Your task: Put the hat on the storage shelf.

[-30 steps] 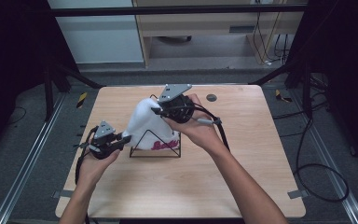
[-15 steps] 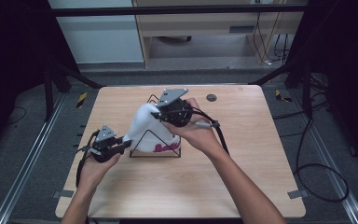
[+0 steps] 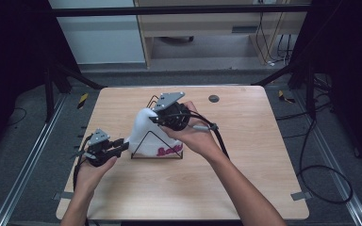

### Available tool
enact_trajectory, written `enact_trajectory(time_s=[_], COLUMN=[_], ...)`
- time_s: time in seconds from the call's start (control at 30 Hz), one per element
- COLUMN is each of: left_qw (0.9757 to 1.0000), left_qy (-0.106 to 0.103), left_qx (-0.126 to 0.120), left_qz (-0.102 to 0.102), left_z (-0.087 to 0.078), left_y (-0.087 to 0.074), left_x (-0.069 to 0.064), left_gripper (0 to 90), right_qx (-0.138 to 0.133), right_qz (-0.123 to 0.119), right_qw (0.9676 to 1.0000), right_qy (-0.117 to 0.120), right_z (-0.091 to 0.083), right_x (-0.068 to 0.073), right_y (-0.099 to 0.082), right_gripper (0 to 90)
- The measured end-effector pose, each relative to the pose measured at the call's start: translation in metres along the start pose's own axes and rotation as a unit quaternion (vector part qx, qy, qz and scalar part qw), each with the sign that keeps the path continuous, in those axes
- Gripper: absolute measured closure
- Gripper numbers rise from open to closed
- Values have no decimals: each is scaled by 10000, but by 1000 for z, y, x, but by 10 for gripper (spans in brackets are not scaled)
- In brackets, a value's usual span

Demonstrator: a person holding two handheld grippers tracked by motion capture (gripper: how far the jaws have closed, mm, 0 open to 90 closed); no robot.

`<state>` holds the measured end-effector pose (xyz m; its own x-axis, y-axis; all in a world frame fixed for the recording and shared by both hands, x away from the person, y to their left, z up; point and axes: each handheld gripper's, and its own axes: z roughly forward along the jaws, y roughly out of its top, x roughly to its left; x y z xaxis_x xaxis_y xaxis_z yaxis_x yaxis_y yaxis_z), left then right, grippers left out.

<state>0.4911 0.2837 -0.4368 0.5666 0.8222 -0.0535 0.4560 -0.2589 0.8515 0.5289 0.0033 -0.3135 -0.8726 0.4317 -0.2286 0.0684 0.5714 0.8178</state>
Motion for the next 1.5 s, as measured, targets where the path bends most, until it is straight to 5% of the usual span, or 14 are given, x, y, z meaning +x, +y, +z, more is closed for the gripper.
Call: enact_trajectory(time_s=[0.4, 0.6, 0.83, 1.03, 1.23, 1.5], left_qw=[9986, 9964, 9928, 9901, 9883, 9865], left_qy=[501, 780, 1027, 1175, 1214, 1247], left_qx=[120, 303, 572, 738, 884, 1030], left_qz=[-129, -161, -230, -206, -264, -265], left_z=[-15, -14, -7, -2, 2, 13], left_y=[-4, -11, -25, -34, -43, -53], left_x=[20, 26, 30, 31, 33, 31], left_gripper=[555, 438, 203, 136, 102, 80], right_qx=[57, 54, 88, 122, 81, -104], right_qz=[7, 29, 84, 111, 211, 501], right_qw=[10000, 10000, 9999, 9999, 9997, 9985], right_qy=[34, 38, 33, 20, -10, -184], right_z=[4, 4, 5, 3, -4, -29], right_x=[1, 1, 1, 0, -4, -10], right_y=[-2, -4, -9, -12, -14, -20], right_gripper=[817, 817, 816, 807, 715, 458])
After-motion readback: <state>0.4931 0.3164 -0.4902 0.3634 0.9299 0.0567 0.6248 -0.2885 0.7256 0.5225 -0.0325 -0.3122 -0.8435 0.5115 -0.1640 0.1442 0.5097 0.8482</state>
